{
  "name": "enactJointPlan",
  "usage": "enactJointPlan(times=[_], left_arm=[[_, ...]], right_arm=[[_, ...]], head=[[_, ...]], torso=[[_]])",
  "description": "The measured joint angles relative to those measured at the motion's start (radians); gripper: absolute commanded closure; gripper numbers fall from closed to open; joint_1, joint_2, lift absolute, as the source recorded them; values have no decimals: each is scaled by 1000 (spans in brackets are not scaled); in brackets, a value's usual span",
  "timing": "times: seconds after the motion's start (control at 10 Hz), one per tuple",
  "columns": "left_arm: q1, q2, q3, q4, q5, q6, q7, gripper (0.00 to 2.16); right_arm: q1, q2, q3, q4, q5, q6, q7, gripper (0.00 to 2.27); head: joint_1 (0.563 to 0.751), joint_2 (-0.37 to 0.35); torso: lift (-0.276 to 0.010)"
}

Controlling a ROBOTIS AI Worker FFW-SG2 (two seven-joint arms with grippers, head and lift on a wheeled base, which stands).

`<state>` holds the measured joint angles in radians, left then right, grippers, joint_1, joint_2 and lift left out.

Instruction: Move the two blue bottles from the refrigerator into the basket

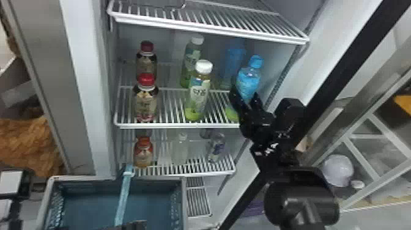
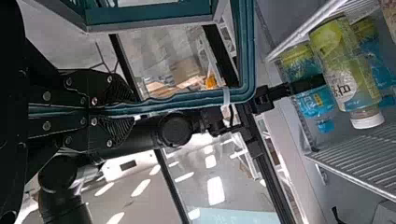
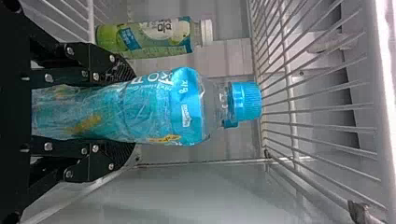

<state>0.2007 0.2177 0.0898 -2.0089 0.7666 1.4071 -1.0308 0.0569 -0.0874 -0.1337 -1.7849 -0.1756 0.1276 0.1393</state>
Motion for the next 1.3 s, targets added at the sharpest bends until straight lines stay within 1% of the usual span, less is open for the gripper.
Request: enactJointPlan(times=[0.6, 1.0, 1.3], left_arm=[[8, -6, 4, 0, 3, -3, 0, 1200], [12, -8, 7, 0, 4, -7, 0, 1200], [13, -9, 7, 0, 8, -10, -2, 1200]], right_arm=[[113, 0, -34, -149, -42, 0, 0, 872], [228, 0, -37, -257, -86, 0, 0, 872], [337, 0, -35, -355, -119, 0, 4, 872]], head=[[695, -342], [695, -347], [695, -348]], torso=[[0], [0], [0]])
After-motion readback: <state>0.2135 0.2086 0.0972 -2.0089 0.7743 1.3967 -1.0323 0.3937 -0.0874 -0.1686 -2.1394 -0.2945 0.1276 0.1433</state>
